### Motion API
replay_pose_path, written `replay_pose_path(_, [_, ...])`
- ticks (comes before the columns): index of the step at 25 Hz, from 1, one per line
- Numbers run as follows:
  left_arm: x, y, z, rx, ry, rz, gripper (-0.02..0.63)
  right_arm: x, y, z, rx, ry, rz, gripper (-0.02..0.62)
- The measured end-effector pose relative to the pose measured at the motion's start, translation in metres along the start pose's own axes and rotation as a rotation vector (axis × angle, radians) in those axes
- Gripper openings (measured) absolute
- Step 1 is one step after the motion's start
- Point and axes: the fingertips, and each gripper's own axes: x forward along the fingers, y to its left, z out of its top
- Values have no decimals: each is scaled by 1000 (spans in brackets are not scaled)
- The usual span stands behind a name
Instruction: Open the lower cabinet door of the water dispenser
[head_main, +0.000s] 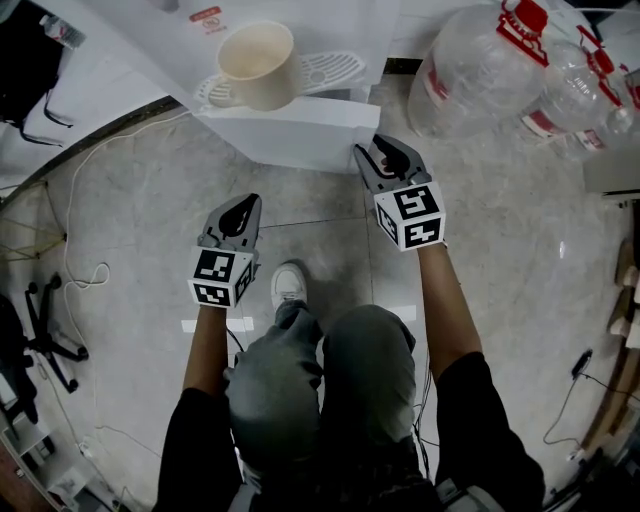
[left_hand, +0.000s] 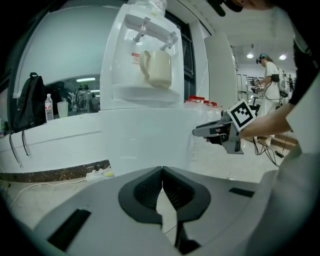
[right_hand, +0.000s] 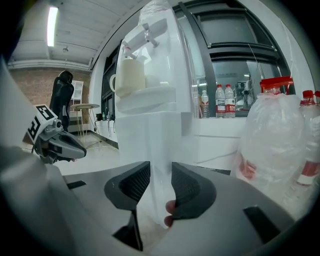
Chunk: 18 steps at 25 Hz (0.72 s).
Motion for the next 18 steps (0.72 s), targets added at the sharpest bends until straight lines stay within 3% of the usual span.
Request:
replay_pose_path(6, [-16, -17, 10, 10, 2, -5, 12, -20, 23, -5, -2, 24, 37, 140])
replay_pose_path(18, [-57, -27, 28, -81, 143, -68, 12, -41, 61, -13, 115, 189, 59, 141])
